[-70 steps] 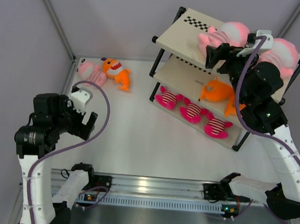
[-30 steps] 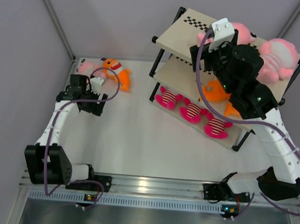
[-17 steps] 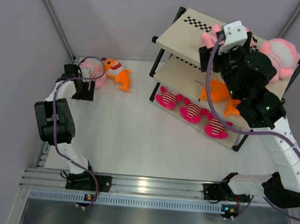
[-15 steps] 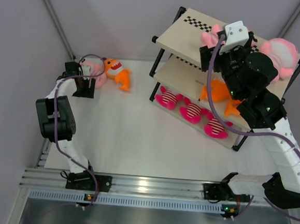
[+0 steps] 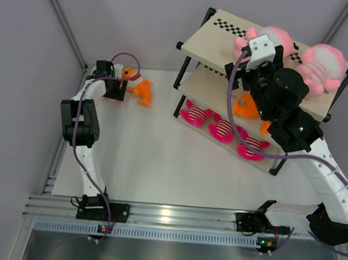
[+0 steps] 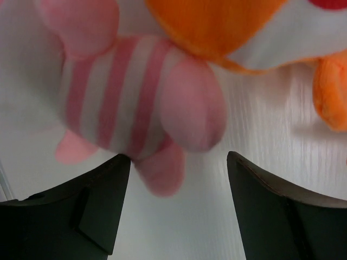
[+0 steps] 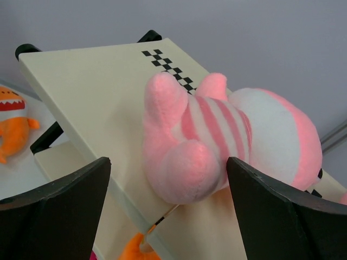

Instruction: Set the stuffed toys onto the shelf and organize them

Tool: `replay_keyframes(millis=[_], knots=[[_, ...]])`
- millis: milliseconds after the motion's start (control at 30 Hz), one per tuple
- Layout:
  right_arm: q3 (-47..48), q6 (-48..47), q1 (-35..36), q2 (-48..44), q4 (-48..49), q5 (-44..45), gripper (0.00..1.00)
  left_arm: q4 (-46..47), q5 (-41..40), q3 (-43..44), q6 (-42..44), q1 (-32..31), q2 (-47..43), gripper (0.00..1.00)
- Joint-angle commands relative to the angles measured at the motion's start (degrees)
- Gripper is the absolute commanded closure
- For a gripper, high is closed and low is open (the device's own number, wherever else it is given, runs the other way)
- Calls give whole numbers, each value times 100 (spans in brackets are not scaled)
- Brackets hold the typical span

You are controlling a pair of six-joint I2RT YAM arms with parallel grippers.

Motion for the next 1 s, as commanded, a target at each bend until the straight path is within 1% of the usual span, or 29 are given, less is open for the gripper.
replay_keyframes(millis=[0, 33, 67, 133, 167, 200, 233, 267, 300, 433, 500, 600, 667, 800, 967], knots=[[-41, -22, 82, -226, 380, 108, 11, 174, -365, 804, -147, -55, 567, 22], [-41, -13, 82, -208, 345, 108, 11, 174, -418, 894, -156, -55, 690, 23], [-41, -5, 82, -200, 318, 116, 11, 165, -627, 974, -122, -55, 778, 28], [-50, 22, 91, -173, 231, 125, 11, 174, -699, 1053, -60, -55, 972, 39], [-85, 22, 91, -182, 230, 143, 11, 174, -691, 1045, 19, -63, 999, 47], [-103, 22, 82, -182, 239, 143, 11, 174, -656, 966, 63, -55, 990, 65], [-103, 22, 91, -182, 230, 151, 11, 182, -595, 922, 98, -55, 964, 74], [-77, 22, 91, -173, 221, 152, 11, 183, -542, 887, 107, -46, 920, 94], [-59, 31, 91, -147, 213, 152, 11, 183, -506, 799, 99, -37, 815, 100], [-76, 101, 117, -164, 239, 11, 11, 183, -41, 422, 125, 24, 368, 100], [-173, 118, 109, -199, 353, -42, 11, 191, 222, 44, 151, 68, 121, 100], [-261, 127, 117, -217, 388, -86, 11, 183, 390, -457, 221, 147, -371, 100], [-235, 145, 126, -217, 301, -94, 11, 183, 610, -703, 300, 200, -756, 100], [-173, 250, 214, -305, 81, -191, 11, 183, 698, -1494, 573, 270, -1408, 100], [55, 321, 530, -366, -455, -156, 11, 165, 979, -2531, 898, 411, -2357, 100]])
